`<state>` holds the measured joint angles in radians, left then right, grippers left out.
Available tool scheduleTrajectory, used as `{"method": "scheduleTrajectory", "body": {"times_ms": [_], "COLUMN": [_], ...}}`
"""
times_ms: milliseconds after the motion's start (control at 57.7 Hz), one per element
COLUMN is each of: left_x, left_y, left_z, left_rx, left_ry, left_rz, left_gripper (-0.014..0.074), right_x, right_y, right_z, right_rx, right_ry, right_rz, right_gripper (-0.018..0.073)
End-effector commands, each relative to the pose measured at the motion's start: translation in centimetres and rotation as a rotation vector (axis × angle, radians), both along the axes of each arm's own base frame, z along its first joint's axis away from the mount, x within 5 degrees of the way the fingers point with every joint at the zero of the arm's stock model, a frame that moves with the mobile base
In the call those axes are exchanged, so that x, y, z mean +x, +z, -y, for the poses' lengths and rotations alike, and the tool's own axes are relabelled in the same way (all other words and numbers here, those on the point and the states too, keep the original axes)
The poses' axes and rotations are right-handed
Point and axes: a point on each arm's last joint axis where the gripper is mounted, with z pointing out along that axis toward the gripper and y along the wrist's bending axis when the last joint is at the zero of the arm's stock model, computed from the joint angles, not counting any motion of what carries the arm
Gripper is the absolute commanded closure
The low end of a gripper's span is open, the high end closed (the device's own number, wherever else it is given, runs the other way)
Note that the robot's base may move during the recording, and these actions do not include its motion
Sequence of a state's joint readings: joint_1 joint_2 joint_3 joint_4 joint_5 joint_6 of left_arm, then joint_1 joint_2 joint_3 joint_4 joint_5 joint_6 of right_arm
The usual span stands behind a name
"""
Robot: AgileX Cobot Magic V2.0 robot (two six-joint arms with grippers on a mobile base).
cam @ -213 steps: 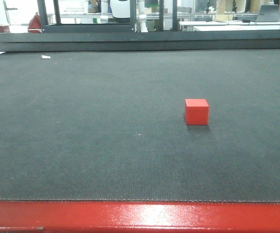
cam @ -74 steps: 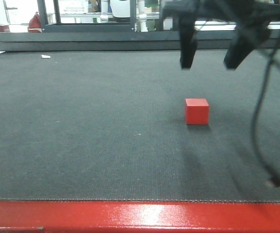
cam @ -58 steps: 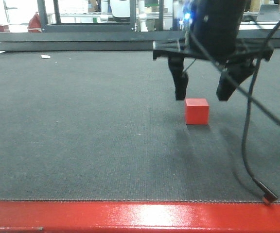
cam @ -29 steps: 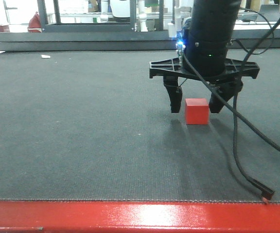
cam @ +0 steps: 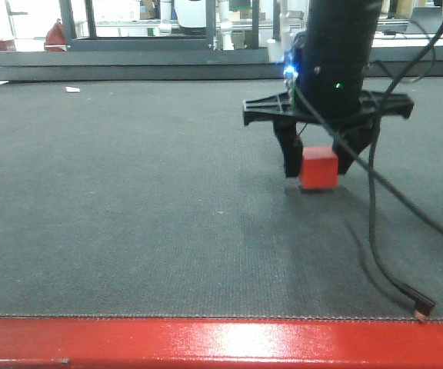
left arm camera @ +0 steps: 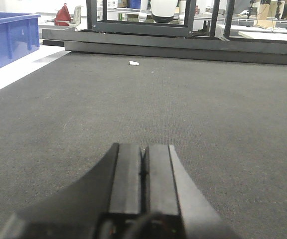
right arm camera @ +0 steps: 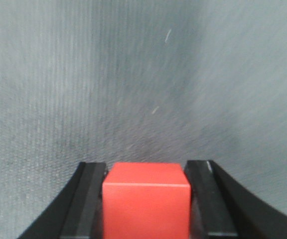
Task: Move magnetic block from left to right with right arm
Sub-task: 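Close the right gripper on the red cube and lift it, then raise the held red cube with the right gripper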
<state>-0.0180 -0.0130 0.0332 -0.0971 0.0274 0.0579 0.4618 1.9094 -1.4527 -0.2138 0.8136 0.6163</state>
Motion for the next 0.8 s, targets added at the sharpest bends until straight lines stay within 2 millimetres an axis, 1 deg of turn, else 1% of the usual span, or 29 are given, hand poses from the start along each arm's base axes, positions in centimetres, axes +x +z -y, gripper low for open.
{"method": "scheduleTrajectory", "body": {"times_ms": [0, 104, 156, 173, 243, 295, 381, 433, 450, 520, 589, 624, 641, 693, 780], "left_x": [-0.1, -0.1, -0.1, -0.1, -0.1, -0.1, -0.1, -0.1, -0.1, -0.1, -0.1, -0.1, -0.1, -0.1, -0.1], "left_y": [0.6, 0.6, 0.6, 0.6, 0.6, 0.6, 0.6, 0.6, 0.6, 0.6, 0.6, 0.6, 0.6, 0.6, 0.6], "left_z": [0.0, 0.0, 0.0, 0.0, 0.0, 0.0, 0.0, 0.0, 0.0, 0.0, 0.0, 0.0, 0.0, 0.0, 0.0], "left_rx": [-0.013, -0.013, -0.013, -0.013, -0.013, -0.013, -0.013, -0.013, -0.013, -0.013, -0.013, -0.013, -0.013, -0.013, -0.013], "left_ry": [0.0, 0.0, 0.0, 0.0, 0.0, 0.0, 0.0, 0.0, 0.0, 0.0, 0.0, 0.0, 0.0, 0.0, 0.0], "left_rz": [0.089, 0.089, 0.089, 0.089, 0.089, 0.089, 0.089, 0.089, 0.089, 0.089, 0.089, 0.089, 0.089, 0.089, 0.089], "left_gripper": [0.0722, 0.0722, 0.0722, 0.0722, 0.0722, 0.0722, 0.0722, 0.0722, 0.0722, 0.0722, 0.0722, 0.0722, 0.0722, 0.0722, 0.0722], "right_x": [-0.3, -1.2, -1.6, -2.0, -3.1, -4.2, -6.1, -7.6, -7.8, -10.1, -12.1, -13.1, -13.6, -14.8, -17.5], "right_y": [5.7, 8.0, 8.5, 9.1, 9.6, 10.2, 10.2, 10.4, 10.2, 10.2, 9.4, 9.5, 9.1, 8.8, 8.2], "right_z": [1.4, 3.3, 4.2, 4.8, 6.2, 7.7, 9.8, 11.0, 11.2, 12.4, 13.1, 13.4, 13.5, 13.7, 14.1], "right_rx": [0.005, -0.006, -0.013, -0.011, -0.018, -0.027, -0.043, -0.049, -0.053, -0.058, -0.057, -0.052, -0.053, -0.046, -0.032], "right_ry": [0.057, 0.08, 0.092, 0.094, 0.1, 0.094, 0.08, 0.072, 0.07, 0.06, 0.054, 0.053, 0.055, 0.058, 0.065], "right_rz": [0.156, 0.203, 0.213, 0.229, 0.246, 0.272, 0.295, 0.319, 0.315, 0.346, 0.359, 0.384, 0.381, 0.411, 0.474], "right_gripper": [0.0307, 0.0307, 0.0307, 0.0307, 0.0307, 0.0307, 0.0307, 0.0307, 0.0307, 0.0307, 0.0307, 0.0307, 0.0307, 0.0307, 0.0307]}}
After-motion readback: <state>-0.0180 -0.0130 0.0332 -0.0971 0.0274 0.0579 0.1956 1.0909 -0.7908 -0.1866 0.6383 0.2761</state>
